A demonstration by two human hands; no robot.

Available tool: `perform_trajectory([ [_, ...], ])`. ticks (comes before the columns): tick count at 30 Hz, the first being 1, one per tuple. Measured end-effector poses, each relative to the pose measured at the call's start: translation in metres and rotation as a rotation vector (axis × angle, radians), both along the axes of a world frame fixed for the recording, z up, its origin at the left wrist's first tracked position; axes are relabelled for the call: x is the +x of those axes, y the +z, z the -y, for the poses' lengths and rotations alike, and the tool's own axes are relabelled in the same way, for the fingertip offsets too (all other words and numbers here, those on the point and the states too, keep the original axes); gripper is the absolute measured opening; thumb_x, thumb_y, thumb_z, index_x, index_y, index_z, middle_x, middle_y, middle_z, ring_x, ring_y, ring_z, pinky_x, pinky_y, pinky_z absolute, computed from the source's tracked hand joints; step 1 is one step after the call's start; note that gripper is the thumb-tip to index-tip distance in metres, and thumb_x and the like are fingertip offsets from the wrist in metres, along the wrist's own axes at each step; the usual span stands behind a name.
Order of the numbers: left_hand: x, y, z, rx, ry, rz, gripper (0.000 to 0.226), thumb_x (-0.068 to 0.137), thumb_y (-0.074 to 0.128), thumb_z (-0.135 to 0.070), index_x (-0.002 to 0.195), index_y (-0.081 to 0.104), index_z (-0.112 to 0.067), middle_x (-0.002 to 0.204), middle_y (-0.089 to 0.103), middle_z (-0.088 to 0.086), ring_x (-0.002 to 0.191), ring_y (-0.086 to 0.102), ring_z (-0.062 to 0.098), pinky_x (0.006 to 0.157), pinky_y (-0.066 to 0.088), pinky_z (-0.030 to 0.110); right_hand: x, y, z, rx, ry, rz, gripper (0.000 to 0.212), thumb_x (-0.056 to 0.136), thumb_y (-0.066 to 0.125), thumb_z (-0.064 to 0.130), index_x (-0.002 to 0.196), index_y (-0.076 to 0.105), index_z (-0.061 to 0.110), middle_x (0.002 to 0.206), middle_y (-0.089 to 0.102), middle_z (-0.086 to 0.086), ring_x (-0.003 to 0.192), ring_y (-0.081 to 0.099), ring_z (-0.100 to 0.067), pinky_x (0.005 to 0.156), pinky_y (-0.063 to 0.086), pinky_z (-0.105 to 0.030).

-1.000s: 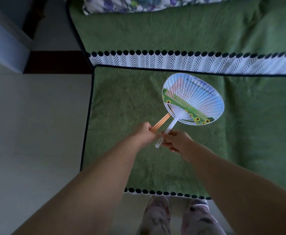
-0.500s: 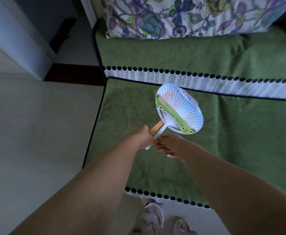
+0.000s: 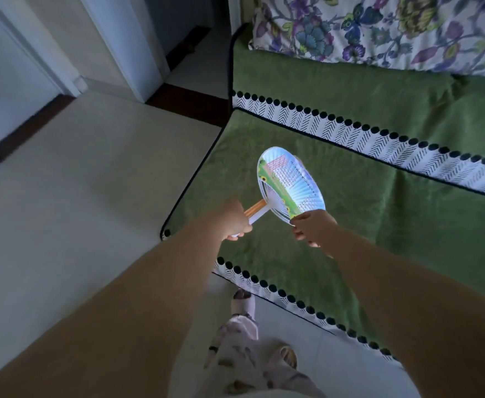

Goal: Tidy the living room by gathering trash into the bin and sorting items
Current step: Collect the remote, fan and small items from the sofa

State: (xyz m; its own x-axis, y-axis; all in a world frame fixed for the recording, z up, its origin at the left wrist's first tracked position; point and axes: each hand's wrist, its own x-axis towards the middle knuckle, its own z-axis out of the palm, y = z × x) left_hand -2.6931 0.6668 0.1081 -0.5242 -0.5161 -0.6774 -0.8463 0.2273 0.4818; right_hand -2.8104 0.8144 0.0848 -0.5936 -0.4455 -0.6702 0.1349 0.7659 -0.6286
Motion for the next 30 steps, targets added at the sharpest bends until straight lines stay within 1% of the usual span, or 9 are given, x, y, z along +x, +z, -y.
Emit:
perform_trajectory([
  [2,0.028,0.004,-0.006,-0.013,0.025,0.029,0.026,0.087,0.064,-0.001,0.111,0.055,0.003,0.078,0.06,0.011,0.076,0.061,0.025,0.064,0.053,0.029,0.021,0.002,0.0,-0.005,0.03,0.017,0.012,0.09,0.057,0.009,0.093,0.067,0.014,0.087,0.065,-0.004,0.067,0.057,-0.014,0.057,0.045,-0.023],
  [4,0.054,0.006,-0.007,-0.032,0.024,0.076,0.021,0.084,0.065,-0.001,0.104,0.057,0.001,0.071,0.059,0.01,0.068,0.06,0.025,0.055,0.049,0.028,0.043,0.003,0.003,-0.01,0.073,0.034,0.014,0.09,0.057,0.008,0.082,0.064,0.017,0.088,0.065,-0.005,0.069,0.058,-0.015,0.059,0.045,-0.024],
  [6,0.083,0.008,-0.005,-0.056,0.028,0.12,0.02,0.082,0.067,-0.002,0.1,0.058,0.0,0.074,0.064,0.012,0.06,0.059,0.024,0.056,0.051,0.03,0.067,0.003,0.008,-0.011,0.109,0.057,0.019,0.091,0.056,0.009,0.077,0.062,0.019,0.088,0.067,-0.006,0.07,0.062,-0.017,0.059,0.046,-0.024],
  [9,0.121,0.008,0.0,-0.093,0.041,0.166,0.022,0.079,0.069,-0.005,0.099,0.061,0.0,0.087,0.072,0.017,0.062,0.062,0.024,0.064,0.057,0.032,0.099,0.003,0.014,0.004,0.15,0.058,0.016,0.093,0.055,0.012,0.085,0.068,0.016,0.091,0.072,-0.007,0.084,0.07,-0.021,0.068,0.052,-0.028],
  [12,0.156,0.01,0.003,-0.09,0.04,0.165,0.014,0.079,0.07,-0.005,0.09,0.064,-0.001,0.072,0.067,0.011,0.053,0.059,0.018,0.053,0.052,0.025,0.128,0.003,0.014,0.028,0.192,0.036,0.018,0.094,0.053,0.013,0.083,0.067,0.019,0.086,0.07,-0.004,0.078,0.065,-0.018,0.067,0.049,-0.027],
  [15,0.195,0.011,0.006,-0.086,0.045,0.16,0.018,0.081,0.07,-0.006,0.096,0.065,0.002,0.064,0.062,0.007,0.05,0.056,0.016,0.055,0.052,0.025,0.163,0.001,0.016,0.027,0.202,0.039,0.019,0.093,0.054,0.011,0.107,0.067,0.008,0.088,0.065,-0.005,0.079,0.059,-0.02,0.062,0.046,-0.025],
  [18,0.24,0.009,0.01,-0.077,0.045,0.146,0.024,0.079,0.07,-0.005,0.1,0.063,0.003,0.065,0.063,0.008,0.056,0.06,0.02,0.064,0.057,0.031,0.206,0.003,0.02,0.035,0.189,0.021,0.023,0.093,0.055,0.01,0.113,0.065,0.005,0.091,0.063,-0.006,0.081,0.058,-0.02,0.059,0.045,-0.023],
  [24,0.347,0.003,0.028,-0.1,-0.029,0.151,0.023,0.082,0.069,-0.008,0.101,0.063,0.002,0.065,0.064,0.008,0.056,0.06,0.018,0.066,0.058,0.031,0.328,0.005,0.039,0.047,0.163,0.066,0.023,0.098,0.043,0.008,0.089,0.062,0.017,0.083,0.065,-0.002,0.074,0.061,-0.014,0.057,0.041,-0.022],
  [30,0.449,-0.004,0.042,-0.124,-0.036,0.26,0.021,0.082,0.07,-0.012,0.098,0.067,0.001,0.08,0.072,0.012,0.065,0.066,0.023,0.071,0.061,0.032,0.43,-0.003,0.038,0.032,0.129,0.068,0.024,0.095,0.051,0.01,0.076,0.062,0.02,0.082,0.067,-0.002,0.06,0.058,-0.008,0.051,0.039,-0.019],
])
